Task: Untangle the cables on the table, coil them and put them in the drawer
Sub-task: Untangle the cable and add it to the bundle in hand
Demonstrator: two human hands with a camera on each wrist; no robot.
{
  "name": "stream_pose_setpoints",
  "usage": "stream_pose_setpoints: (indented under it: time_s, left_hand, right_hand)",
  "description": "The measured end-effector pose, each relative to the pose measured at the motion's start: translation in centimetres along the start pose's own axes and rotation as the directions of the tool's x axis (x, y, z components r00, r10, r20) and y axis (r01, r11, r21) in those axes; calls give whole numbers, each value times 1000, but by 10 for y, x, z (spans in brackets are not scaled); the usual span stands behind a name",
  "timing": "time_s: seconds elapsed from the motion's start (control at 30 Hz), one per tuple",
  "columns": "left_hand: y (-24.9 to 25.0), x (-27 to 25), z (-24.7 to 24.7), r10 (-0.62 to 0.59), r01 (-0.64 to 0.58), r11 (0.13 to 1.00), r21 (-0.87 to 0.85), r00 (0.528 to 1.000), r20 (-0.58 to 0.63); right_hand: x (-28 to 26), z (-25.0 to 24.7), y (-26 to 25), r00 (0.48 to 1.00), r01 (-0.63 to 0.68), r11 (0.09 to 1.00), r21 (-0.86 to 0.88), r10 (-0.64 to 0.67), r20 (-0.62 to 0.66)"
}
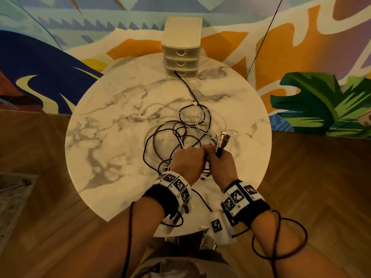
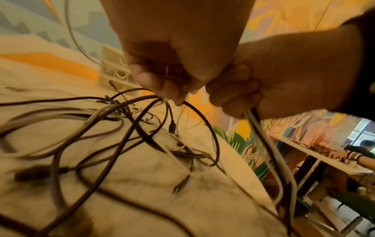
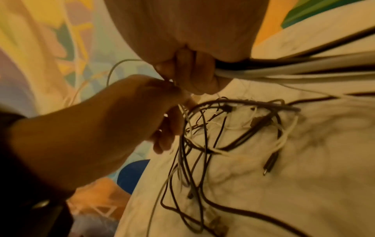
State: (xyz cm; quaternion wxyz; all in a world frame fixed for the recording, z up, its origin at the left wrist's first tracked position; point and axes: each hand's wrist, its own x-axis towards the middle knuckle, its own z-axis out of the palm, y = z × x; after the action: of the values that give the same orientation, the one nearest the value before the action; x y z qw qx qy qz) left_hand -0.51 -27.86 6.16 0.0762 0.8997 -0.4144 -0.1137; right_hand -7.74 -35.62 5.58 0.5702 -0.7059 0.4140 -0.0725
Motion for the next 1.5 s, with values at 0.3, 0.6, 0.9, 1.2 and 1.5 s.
stream_pose_setpoints:
  time_s: [0.3, 0.6, 0.9, 1.2, 1.5]
  left_hand:
    - [-98, 14, 24, -307, 290, 939, -184, 949, -72]
    - [-87, 0, 44, 46, -58, 985, -163, 996, -77]
    - [-80, 7, 18, -201, 102, 949, -299, 926, -321]
    - [-21, -13, -13, 138, -46, 987, -154, 731, 669]
    - [146, 14, -43, 608, -346, 688, -638, 754, 246]
  right_hand:
    - [5, -48, -23, 940, 163, 931, 326, -46, -339]
    - [-1, -57, -33, 965, 113, 803, 585, 52, -257]
    - [-3, -71, -36, 956, 160, 687, 709, 71, -284]
    - [-2, -92, -16, 910, 157, 730, 665, 156, -385]
    - [-33, -144, 0, 864, 156, 841, 519, 139, -484]
